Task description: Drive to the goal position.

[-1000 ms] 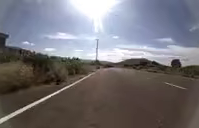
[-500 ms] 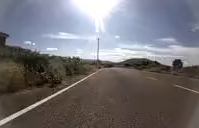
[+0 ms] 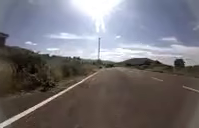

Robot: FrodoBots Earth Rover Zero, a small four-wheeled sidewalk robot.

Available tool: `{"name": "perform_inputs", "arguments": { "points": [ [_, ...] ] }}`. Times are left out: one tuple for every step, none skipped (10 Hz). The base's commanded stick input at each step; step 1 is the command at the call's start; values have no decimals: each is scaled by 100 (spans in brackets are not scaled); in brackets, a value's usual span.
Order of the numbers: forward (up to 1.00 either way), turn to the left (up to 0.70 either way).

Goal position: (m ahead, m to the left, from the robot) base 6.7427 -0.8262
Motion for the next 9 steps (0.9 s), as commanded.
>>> {"name": "perform_inputs", "arguments": {
  "points": [
    [100,0],
    [100,0],
    [100,0],
    [100,0],
    [100,0],
    [100,0],
    [100,0],
    [100,0],
    [100,0]
  ]
}}
